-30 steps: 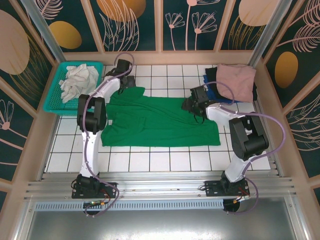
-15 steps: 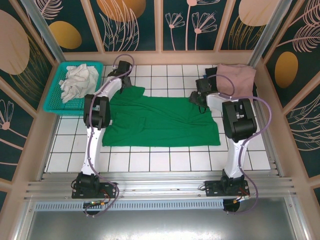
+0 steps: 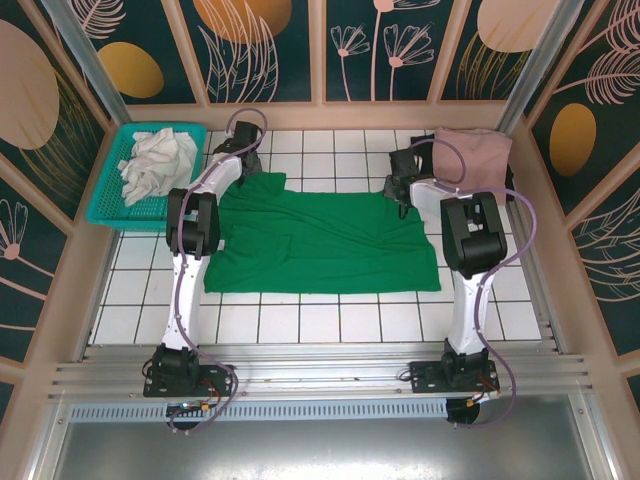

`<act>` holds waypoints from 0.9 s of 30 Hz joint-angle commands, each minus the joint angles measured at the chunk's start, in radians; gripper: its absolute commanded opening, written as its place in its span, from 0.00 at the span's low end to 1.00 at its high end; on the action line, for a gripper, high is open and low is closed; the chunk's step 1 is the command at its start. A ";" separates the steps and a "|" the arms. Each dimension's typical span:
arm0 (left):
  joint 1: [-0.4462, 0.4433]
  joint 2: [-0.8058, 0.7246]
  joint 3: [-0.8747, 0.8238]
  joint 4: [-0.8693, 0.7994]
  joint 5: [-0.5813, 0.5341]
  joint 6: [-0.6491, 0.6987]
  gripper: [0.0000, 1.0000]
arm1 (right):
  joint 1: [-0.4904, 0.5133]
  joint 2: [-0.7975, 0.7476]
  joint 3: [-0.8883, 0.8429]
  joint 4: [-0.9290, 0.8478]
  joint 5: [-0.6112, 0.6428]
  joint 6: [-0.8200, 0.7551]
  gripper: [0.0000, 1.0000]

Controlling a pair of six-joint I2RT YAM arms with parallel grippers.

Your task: Fold and stack the t-shirts

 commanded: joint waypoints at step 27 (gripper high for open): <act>0.008 -0.593 -0.416 0.160 0.295 0.057 0.00 | -0.036 -0.173 -0.071 0.000 -0.083 0.010 0.00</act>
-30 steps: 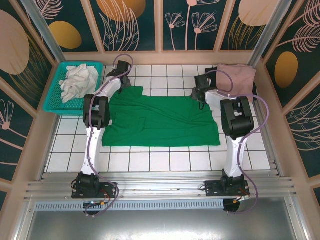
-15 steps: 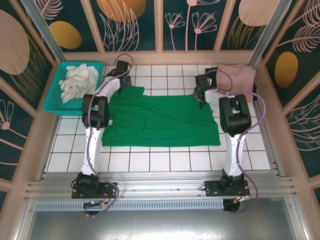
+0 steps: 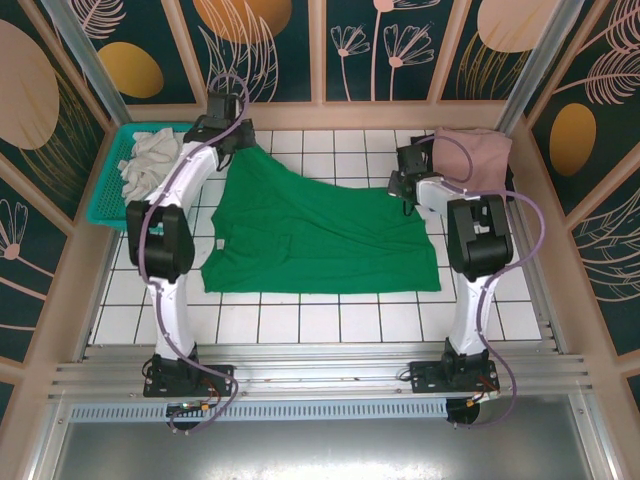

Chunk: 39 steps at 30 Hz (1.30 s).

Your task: Fold and stack the t-shirts

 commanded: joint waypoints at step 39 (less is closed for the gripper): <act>0.008 -0.237 -0.297 0.214 -0.096 0.057 0.00 | -0.093 -0.177 -0.033 0.105 -0.071 -0.036 0.00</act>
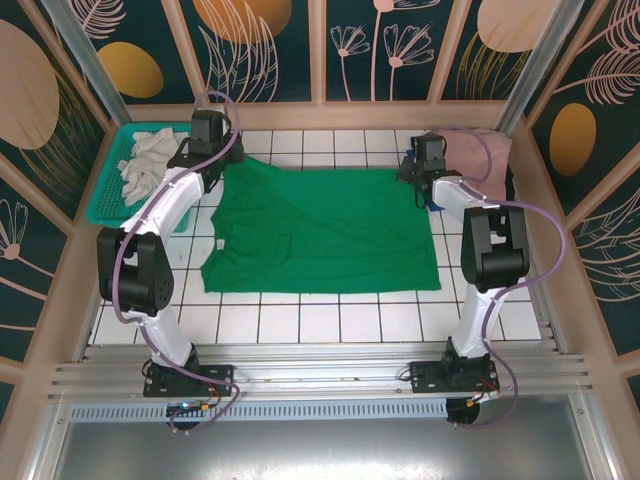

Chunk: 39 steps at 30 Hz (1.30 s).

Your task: Fold and stack the t-shirts

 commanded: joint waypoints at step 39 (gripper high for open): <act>-0.012 -0.462 -0.673 0.132 0.080 -0.227 0.00 | -0.028 -0.390 -0.455 0.000 -0.124 0.210 0.00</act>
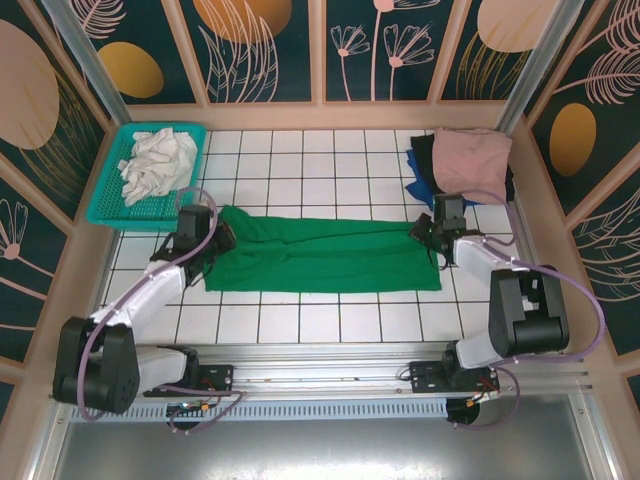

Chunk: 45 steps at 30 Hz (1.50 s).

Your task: Fold and stack the t-shirts

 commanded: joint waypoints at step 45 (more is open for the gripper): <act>-0.001 -0.029 -0.150 0.024 -0.025 0.071 0.00 | -0.086 -0.105 -0.086 -0.089 -0.059 -0.027 0.30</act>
